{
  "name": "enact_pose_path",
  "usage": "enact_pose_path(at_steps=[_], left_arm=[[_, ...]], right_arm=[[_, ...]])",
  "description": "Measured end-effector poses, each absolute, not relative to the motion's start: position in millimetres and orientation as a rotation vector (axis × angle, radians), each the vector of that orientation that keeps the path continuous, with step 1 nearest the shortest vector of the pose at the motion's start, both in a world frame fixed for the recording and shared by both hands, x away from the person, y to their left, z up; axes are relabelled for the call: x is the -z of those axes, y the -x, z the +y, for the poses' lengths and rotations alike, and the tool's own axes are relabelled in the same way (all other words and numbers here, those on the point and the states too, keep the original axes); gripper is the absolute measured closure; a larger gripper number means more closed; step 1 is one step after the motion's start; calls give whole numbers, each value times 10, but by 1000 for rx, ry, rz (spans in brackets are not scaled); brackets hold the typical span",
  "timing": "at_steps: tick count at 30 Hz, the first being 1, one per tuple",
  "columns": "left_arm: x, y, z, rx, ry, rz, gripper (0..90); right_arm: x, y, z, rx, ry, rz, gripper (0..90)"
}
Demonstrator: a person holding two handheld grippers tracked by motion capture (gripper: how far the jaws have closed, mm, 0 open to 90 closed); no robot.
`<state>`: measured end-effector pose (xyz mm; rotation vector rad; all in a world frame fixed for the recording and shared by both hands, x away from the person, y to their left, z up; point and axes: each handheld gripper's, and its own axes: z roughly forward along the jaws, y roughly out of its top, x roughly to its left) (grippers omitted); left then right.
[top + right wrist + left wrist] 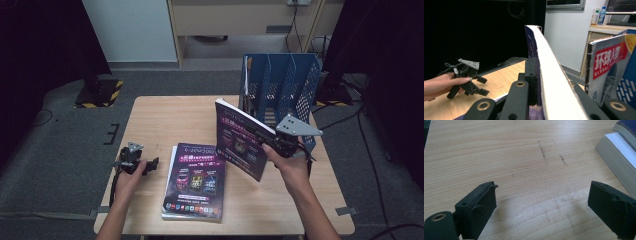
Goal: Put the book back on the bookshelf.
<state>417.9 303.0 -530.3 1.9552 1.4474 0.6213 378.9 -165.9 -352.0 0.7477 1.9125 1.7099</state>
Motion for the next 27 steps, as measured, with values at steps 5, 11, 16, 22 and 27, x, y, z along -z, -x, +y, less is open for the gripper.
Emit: enact_pose_path(at_steps=[5,11,16,22,27], left_arm=[[5342,-4187,3028,-620,-1986,1459,70],[5355,-4187,3044,-615,-1967,1469,61],[5363,-4185,3039,-617,-1964,1466,47],[5366,-4186,3035,-616,-1965,1463,38],[5367,-4184,3034,-617,-1965,1464,38]], right_arm=[[3514,-3734,-1751,-1709,-752,1898,827],[3492,-3658,-1876,-1705,-761,1885,827],[3487,-3614,-1979,-1694,-774,1879,827],[3486,-3552,-2113,-1680,-781,1870,827],[3489,-3505,-2209,-1676,-800,1868,827]])
